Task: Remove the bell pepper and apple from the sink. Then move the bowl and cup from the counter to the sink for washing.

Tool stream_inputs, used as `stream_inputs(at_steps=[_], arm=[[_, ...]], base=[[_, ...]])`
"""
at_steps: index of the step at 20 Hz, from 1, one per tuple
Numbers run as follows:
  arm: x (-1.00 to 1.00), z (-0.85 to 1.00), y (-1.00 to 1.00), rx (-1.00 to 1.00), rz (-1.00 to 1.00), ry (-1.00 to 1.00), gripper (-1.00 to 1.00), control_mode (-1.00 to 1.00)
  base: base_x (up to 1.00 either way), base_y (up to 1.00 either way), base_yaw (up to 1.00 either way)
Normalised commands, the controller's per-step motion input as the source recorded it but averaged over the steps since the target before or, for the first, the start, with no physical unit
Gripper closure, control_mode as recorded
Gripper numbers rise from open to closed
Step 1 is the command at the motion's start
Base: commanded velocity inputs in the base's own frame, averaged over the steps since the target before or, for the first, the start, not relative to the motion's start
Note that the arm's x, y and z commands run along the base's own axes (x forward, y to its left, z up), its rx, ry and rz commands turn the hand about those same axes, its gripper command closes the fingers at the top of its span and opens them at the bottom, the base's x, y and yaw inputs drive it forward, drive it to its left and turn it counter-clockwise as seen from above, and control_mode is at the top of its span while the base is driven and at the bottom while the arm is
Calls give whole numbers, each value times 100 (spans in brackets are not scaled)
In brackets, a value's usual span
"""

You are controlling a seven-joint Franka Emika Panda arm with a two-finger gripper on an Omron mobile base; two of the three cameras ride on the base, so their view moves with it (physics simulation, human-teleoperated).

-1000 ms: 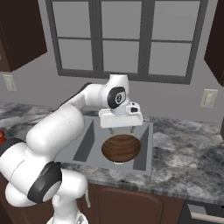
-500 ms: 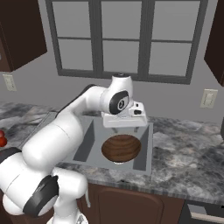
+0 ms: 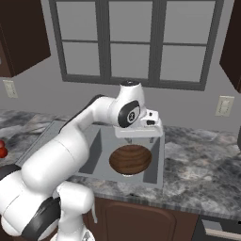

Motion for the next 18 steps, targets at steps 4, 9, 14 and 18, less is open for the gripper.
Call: stream_inputs(at_steps=[4, 9, 14, 18], arm=[[-3, 10, -19, -11, -11, 0, -100, -100], [-9, 7, -23, -4, -10, -4, -100, -100], [-11, 3, -19, 0, -5, -17, -100, -100], [-1, 3, -12, 0, -7, -11, -100, -100]], base=[[0, 0, 0], [0, 0, 0], [0, 0, 0], [0, 0, 0]])
